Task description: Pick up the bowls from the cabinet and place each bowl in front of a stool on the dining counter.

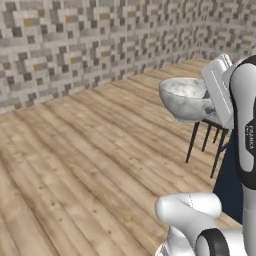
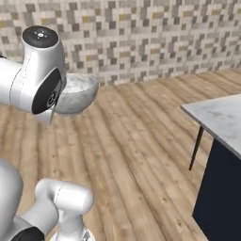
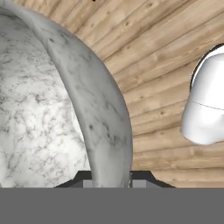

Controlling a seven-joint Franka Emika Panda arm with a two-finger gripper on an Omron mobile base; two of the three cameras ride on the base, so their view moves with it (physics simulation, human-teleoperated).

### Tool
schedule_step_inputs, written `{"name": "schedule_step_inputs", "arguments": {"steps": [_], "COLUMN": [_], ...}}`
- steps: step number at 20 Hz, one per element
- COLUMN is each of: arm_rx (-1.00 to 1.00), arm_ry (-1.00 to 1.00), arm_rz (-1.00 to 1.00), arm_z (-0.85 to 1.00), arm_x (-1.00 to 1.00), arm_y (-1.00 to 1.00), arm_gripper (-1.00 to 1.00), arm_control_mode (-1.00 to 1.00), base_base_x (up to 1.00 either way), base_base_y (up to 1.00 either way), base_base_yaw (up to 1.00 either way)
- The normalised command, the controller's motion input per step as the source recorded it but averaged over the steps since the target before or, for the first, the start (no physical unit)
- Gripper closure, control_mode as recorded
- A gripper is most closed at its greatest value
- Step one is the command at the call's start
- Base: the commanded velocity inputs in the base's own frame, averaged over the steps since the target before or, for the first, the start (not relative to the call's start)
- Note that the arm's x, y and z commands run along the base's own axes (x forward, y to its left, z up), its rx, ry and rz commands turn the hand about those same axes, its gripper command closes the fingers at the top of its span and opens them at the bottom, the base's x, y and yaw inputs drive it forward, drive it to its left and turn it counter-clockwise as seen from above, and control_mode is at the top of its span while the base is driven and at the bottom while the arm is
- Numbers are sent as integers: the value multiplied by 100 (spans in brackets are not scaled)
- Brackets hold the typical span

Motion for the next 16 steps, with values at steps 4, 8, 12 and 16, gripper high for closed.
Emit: {"name": "schedule_step_inputs", "arguments": {"steps": [4,8,12,16], "arm_rx": [0,0,0,0], "arm_ry": [0,0,0,0], "arm_rz": [0,0,0,0], "arm_z": [0,0,0,0], "arm_x": [0,0,0,0], "arm_y": [0,0,0,0], "arm_gripper": [100,100,100,100], "arm_control_mode": [100,100,100,100], "base_base_x": [81,81,84,83], "base_base_y": [100,100,100,100], "base_base_yaw": [-58,-58,-55,-52]}}
